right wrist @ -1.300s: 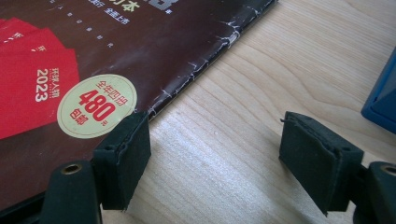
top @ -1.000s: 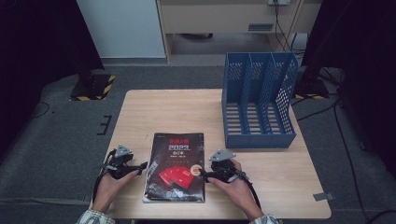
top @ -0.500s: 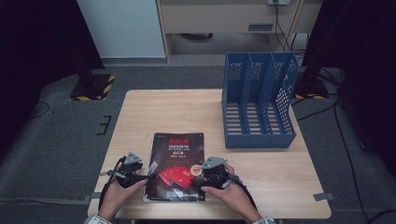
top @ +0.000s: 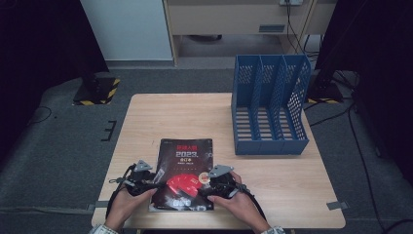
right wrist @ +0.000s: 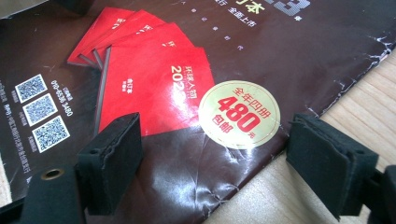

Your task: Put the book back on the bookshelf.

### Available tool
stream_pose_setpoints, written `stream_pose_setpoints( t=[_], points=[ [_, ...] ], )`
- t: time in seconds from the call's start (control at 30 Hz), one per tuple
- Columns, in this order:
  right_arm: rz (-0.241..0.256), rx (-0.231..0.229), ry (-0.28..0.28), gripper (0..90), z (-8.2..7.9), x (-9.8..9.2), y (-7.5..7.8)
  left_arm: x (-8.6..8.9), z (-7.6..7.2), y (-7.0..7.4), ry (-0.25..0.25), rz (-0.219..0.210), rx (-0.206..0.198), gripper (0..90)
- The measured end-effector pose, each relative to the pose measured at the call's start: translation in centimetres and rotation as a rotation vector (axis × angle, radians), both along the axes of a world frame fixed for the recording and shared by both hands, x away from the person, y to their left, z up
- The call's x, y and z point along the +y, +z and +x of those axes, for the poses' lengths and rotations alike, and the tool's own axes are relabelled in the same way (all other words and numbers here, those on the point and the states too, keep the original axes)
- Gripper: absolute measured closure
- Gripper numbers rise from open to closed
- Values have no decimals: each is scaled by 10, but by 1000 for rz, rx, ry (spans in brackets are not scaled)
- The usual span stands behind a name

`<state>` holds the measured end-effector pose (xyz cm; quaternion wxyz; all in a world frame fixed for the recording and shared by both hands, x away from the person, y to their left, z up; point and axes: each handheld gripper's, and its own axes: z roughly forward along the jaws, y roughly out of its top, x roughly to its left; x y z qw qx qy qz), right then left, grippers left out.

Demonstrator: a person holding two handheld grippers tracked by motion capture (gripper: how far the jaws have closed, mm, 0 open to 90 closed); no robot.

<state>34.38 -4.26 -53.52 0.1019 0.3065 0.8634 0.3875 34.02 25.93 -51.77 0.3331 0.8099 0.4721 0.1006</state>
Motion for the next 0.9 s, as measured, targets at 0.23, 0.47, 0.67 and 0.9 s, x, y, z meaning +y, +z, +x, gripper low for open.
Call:
stream_pose_setpoints(
  t=[0.23, 0.47, 0.67, 0.9],
  points=[
    [-15, 7, -3, 194, 8, 1, 1, -2, 11, 0, 21, 19, -12, 438],
    [-11, 6, -17, 210, 29, -1, 1, 0, 33, -1, 29, -20, -8, 450],
    [-8, 3, -27, 210, 40, -1, 0, 1, 48, -3, 44, -64, -3, 406],
    [17, -16, -34, 210, 38, -3, -3, 8, 53, -6, 63, -45, -33, 278]
  ],
)
